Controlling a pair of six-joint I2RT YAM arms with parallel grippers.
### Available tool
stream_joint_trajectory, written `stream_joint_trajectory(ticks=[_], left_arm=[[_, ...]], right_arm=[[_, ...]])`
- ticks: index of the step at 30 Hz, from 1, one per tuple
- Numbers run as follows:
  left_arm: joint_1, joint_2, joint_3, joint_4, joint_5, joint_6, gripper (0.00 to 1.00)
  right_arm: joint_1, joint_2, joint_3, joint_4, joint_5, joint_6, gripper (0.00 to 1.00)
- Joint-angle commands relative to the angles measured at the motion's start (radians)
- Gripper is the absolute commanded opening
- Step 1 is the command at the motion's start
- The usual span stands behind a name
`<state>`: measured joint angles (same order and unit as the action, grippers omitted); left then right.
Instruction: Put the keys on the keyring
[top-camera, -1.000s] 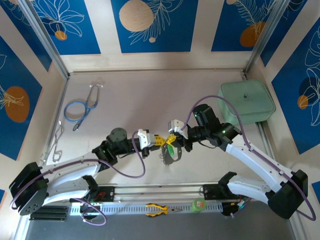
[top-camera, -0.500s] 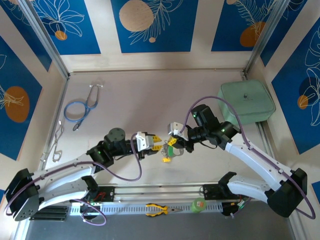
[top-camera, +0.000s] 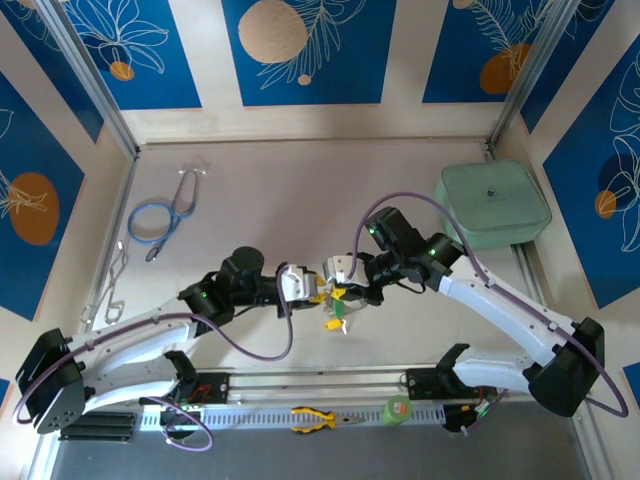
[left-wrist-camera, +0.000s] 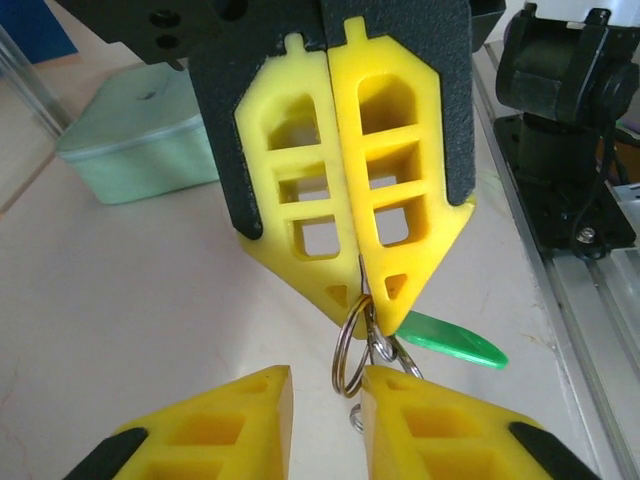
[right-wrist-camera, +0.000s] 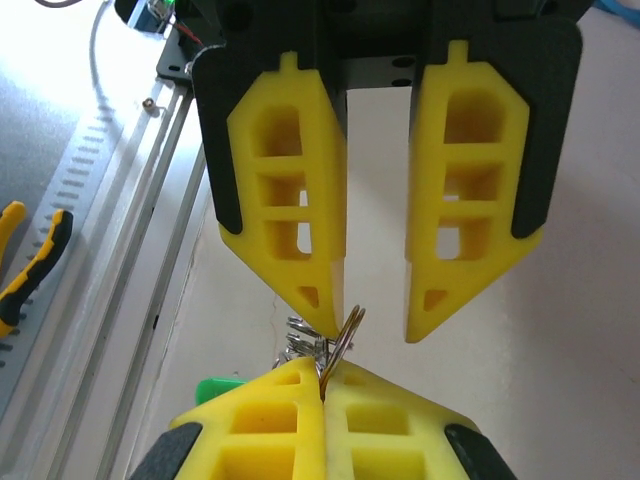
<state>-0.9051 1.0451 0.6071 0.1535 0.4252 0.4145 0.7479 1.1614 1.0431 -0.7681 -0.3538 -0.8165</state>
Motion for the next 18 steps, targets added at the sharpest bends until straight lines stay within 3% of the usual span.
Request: stream_joint_trajectory(ticks=[1, 10, 18], left_arm=[[0.007, 0.011, 0.043, -0.021, 0.053, 0.029, 0.21], [0.01, 0.009, 0.032, 0.009, 0.091, 0.01, 0.01], [0.015, -0.007, -0.064, 0.217, 0.054, -0.12, 0.0]], right_arm=[[0.023, 0.009, 0.044, -0.003, -0.013, -0.041, 0.0], [0.029, 0.007, 0.028, 0.073, -0.017, 0.006, 0.0], [-0.103, -0.143, -0.089, 0.155, -0.107, 0.222, 0.31]])
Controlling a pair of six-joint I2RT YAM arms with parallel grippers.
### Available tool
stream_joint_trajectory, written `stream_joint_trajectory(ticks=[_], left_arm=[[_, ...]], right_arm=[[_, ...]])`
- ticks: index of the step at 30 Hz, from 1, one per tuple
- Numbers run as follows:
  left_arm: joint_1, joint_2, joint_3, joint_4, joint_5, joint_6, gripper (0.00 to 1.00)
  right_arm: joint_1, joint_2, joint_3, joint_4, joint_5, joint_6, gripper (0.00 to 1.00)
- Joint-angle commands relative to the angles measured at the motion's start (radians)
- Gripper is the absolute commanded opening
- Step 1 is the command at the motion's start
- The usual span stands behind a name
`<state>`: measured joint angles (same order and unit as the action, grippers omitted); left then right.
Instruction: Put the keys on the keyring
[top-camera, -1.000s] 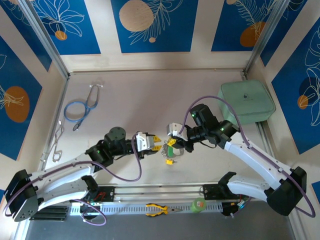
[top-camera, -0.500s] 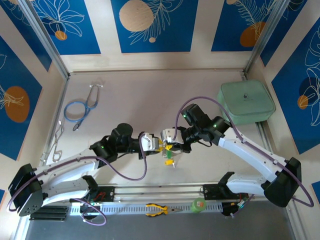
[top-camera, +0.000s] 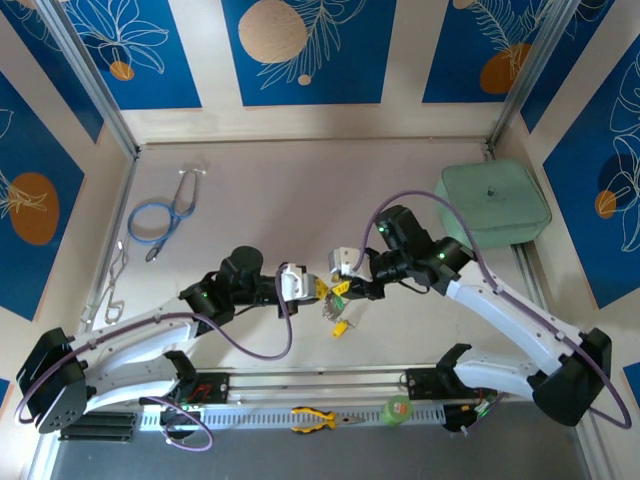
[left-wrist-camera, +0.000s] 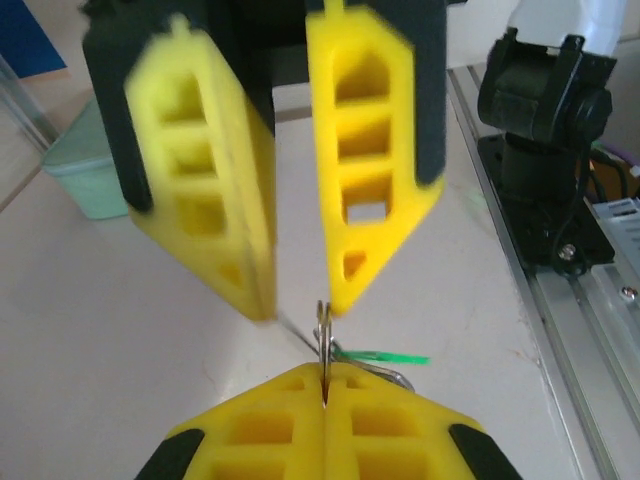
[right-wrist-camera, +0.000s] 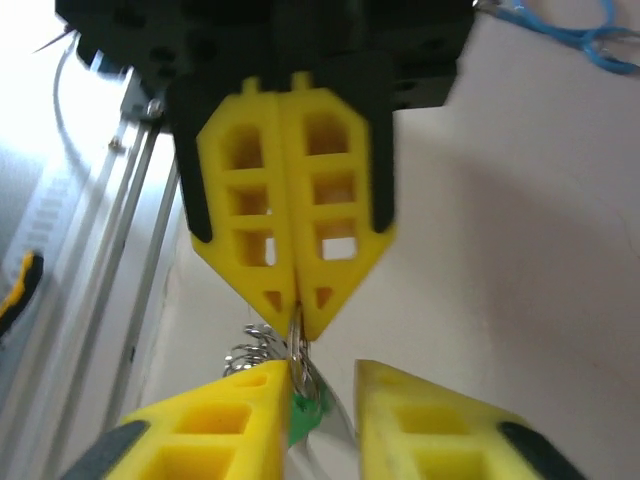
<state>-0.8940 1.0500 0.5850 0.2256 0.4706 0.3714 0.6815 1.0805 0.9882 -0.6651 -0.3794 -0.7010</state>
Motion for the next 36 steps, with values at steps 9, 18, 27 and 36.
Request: stream_joint_trajectory(ticks=[9, 18, 27, 36], left_arm=[[0.004, 0.024, -0.109, 0.363, 0.017, -0.198, 0.0], [0.006, -0.016, -0.127, 0.345, 0.043, -0.183, 0.0], [0.009, -0.002, -0.129, 0.387, 0.064, -0.193, 0.0], [0.011, 0.005, -0.13, 0.407, 0.081, -0.2, 0.0]], right_arm=[[-0.048, -0.174, -0.191, 0.139, -0.124, 0.281, 0.31], [-0.082, -0.203, -0.274, 0.277, -0.079, 0.274, 0.31], [-0.015, -0.146, -0.295, 0.295, -0.065, 0.245, 0.36], [0.012, -0.103, -0.321, 0.373, -0.043, 0.267, 0.38]])
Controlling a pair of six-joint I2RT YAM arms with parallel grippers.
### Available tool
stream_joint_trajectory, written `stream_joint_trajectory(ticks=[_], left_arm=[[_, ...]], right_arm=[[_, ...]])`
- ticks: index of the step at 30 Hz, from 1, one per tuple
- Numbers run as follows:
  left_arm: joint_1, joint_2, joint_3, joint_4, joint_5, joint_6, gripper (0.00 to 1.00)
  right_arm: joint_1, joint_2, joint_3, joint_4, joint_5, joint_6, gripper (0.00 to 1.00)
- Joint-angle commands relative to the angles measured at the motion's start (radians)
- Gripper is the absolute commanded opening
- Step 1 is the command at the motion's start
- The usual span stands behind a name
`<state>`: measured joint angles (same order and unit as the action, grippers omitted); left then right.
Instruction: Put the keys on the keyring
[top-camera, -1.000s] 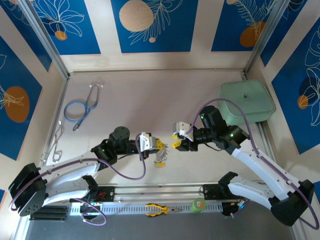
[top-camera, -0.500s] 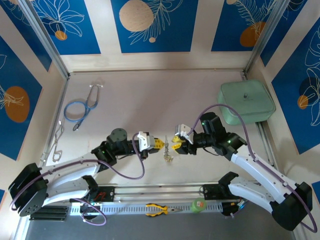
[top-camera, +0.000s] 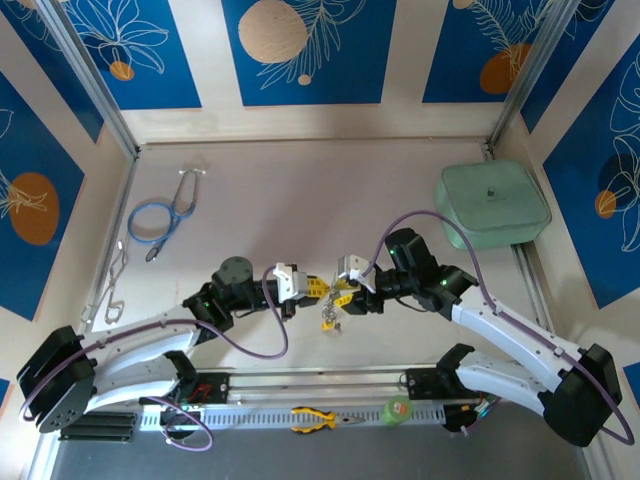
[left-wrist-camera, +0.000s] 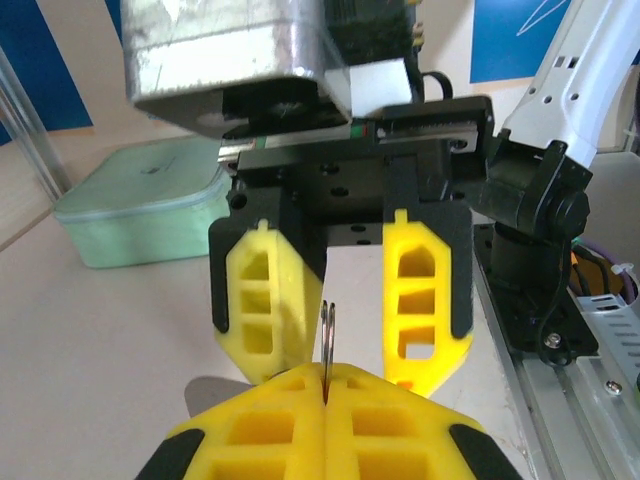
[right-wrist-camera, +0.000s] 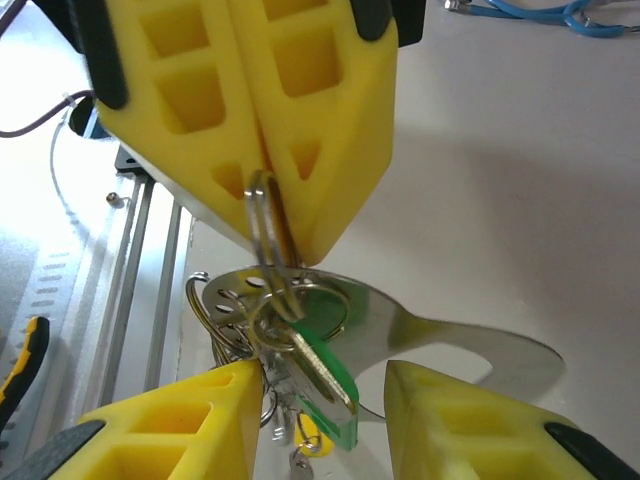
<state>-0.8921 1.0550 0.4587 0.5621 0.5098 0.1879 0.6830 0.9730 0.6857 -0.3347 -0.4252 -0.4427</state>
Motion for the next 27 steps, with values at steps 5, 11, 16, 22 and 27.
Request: stream_joint_trajectory(ticks=[5, 11, 16, 22, 27], left_arm=[[0.009, -0.006, -0.009, 0.067, 0.05, -0.018, 0.0], [0.01, -0.015, -0.011, 0.059, 0.057, -0.015, 0.0], [0.01, -0.018, -0.01, 0.056, 0.065, -0.011, 0.0], [0.011, -0.01, -0.007, 0.06, 0.074, -0.014, 0.0], [0.011, -0.009, -0.003, 0.062, 0.078, -0.016, 0.0]], right_arm=[[-0.011, -0.032, -0.041, 0.045, -0.005, 0.002, 0.39], [-0.073, -0.084, -0.054, -0.014, -0.087, -0.038, 0.39], [-0.083, -0.077, -0.048, -0.039, -0.093, -0.071, 0.36], [-0.069, -0.045, -0.036, 0.01, -0.122, -0.056, 0.35], [-0.051, -0.015, -0.035, 0.047, -0.126, -0.053, 0.35]])
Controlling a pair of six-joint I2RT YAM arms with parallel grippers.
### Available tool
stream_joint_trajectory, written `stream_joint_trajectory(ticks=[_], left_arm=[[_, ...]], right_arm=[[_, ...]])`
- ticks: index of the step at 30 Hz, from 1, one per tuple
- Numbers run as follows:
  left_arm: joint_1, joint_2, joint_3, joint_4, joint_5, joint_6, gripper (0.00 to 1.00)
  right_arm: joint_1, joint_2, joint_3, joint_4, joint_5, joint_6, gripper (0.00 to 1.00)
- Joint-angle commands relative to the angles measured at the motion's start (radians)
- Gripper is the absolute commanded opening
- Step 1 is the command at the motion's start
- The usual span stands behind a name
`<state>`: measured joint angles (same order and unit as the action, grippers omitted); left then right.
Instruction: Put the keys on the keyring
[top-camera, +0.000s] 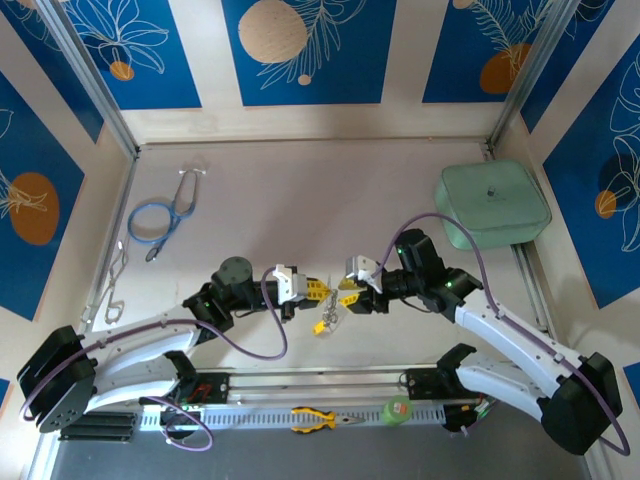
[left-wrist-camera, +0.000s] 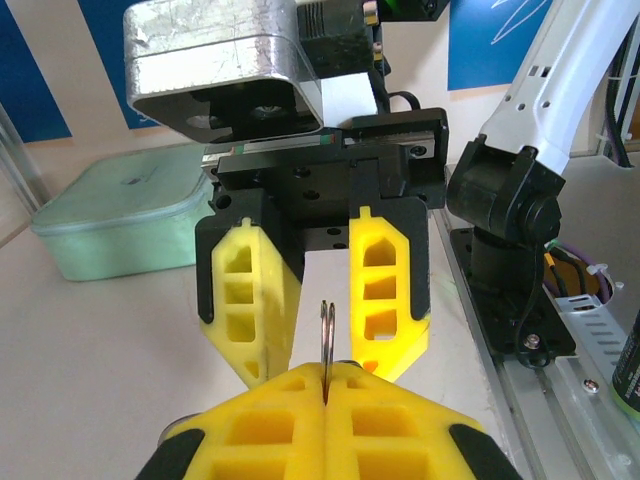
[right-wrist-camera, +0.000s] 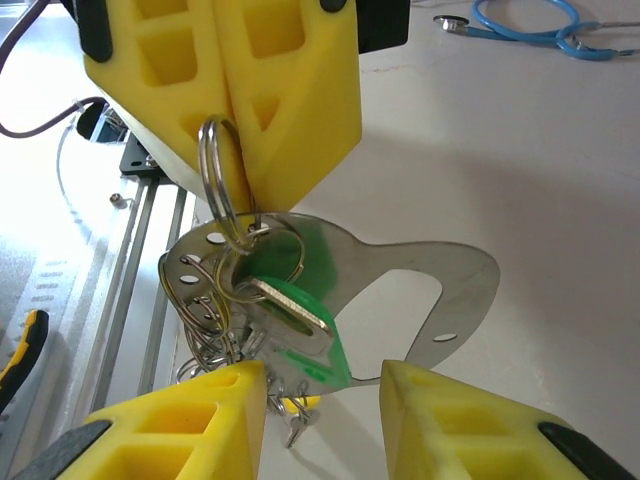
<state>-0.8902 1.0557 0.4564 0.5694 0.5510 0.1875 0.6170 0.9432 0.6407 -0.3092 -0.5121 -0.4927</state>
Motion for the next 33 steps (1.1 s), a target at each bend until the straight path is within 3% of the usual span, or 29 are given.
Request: stream_joint_trajectory(ticks=[1, 9, 14, 21, 33], left_arm=[[0.01, -0.009, -0.001, 0.056, 0.039, -0.015, 0.0], [0.008, -0.005, -0.005, 0.068, 0.036, -0.019, 0.0], [0.01, -0.007, -0.007, 0.067, 0.025, -0.016, 0.0], [0.009, -0.02, -0.01, 0.048, -0.007, -0.005, 0.0], [0.008, -0.024, 0.013, -0.06, -0.068, 0.044, 0.0]], right_arm=[[0.022, 0.022, 0.01, 0.025, -0.035, -0.007, 0.35], [0.046, 0.04, 0.007, 0.088, -0.049, 0.034, 0.35], [0.046, 0.039, 0.009, 0.085, -0.055, 0.052, 0.17], [0.021, 0.008, 0.008, 0.052, -0.086, 0.066, 0.0], [0.001, -0.021, 0.089, -0.095, -0.008, 0.036, 0.0]])
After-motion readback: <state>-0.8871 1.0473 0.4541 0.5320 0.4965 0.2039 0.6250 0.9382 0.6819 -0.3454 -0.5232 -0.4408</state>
